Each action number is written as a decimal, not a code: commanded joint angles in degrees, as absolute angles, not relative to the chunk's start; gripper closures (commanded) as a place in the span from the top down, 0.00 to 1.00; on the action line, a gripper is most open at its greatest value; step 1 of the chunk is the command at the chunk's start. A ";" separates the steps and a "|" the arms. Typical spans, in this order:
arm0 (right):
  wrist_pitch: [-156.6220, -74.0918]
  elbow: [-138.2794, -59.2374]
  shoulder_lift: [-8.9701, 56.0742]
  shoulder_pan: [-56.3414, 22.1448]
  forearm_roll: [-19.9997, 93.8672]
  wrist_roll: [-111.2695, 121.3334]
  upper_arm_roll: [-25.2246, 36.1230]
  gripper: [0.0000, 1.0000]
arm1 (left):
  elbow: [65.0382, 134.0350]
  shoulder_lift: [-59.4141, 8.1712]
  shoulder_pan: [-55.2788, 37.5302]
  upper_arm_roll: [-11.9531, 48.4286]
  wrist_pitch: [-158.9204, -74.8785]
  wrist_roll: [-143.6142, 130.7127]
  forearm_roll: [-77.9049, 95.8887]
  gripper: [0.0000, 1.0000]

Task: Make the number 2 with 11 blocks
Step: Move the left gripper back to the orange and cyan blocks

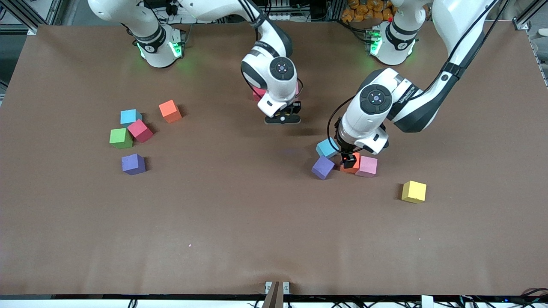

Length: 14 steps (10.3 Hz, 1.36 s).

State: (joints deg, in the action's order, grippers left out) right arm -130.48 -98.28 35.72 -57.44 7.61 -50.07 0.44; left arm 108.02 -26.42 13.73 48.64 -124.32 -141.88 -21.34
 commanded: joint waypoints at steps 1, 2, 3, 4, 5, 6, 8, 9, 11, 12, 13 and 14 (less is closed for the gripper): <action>-130.17 -94.66 38.58 -59.41 7.73 -51.15 1.05 0.17 | 107.23 -26.54 13.80 49.22 -122.79 -140.54 -21.62 1.00; -130.34 -94.66 38.76 -60.11 7.82 -51.15 1.05 0.17 | 107.23 -26.72 13.80 49.22 -122.87 -140.10 -21.62 1.00; -130.43 -94.66 38.85 -60.29 7.74 -51.15 1.05 0.17 | 107.23 -26.81 13.89 49.22 -122.87 -140.01 -21.62 1.00; -130.60 -94.66 39.11 -60.82 7.73 -51.15 1.05 0.17 | 107.23 -26.72 14.15 49.22 -122.78 -140.01 -21.10 1.00; -131.04 -94.66 39.37 -61.17 7.73 -51.24 1.05 0.17 | 107.23 -26.28 14.15 49.22 -122.78 -140.01 -20.14 1.00; -131.31 -94.83 39.55 -61.69 7.73 -51.24 1.05 0.17 | 107.23 -25.15 14.15 49.31 -122.78 -140.01 -19.87 1.00; -131.57 -95.10 39.55 -61.79 7.65 -52.11 1.05 0.17 | 107.40 -24.34 14.76 51.40 -121.30 -138.27 -19.07 1.00; -131.57 -95.27 39.55 -62.22 7.56 -52.38 1.05 0.17 | 107.40 -24.52 14.59 51.59 -121.20 -136.69 -18.99 1.00; -131.57 -95.45 39.55 -62.40 7.56 -52.38 1.05 0.17 | 107.40 -24.61 13.80 52.11 -120.41 -131.86 -17.41 1.00; -131.57 -96.15 39.46 -62.49 7.56 -52.47 1.05 0.17 | 107.40 -24.61 13.36 52.38 -120.41 -131.40 -17.23 1.00; -131.66 -96.33 39.46 -62.49 7.56 -52.47 1.05 0.17 | 107.23 -24.61 13.10 52.38 -120.41 -131.31 -17.23 1.00; -131.49 -96.33 39.46 -62.58 7.56 -52.56 1.05 0.17 | 106.79 -24.52 12.92 52.38 -120.41 -131.22 -17.31 1.00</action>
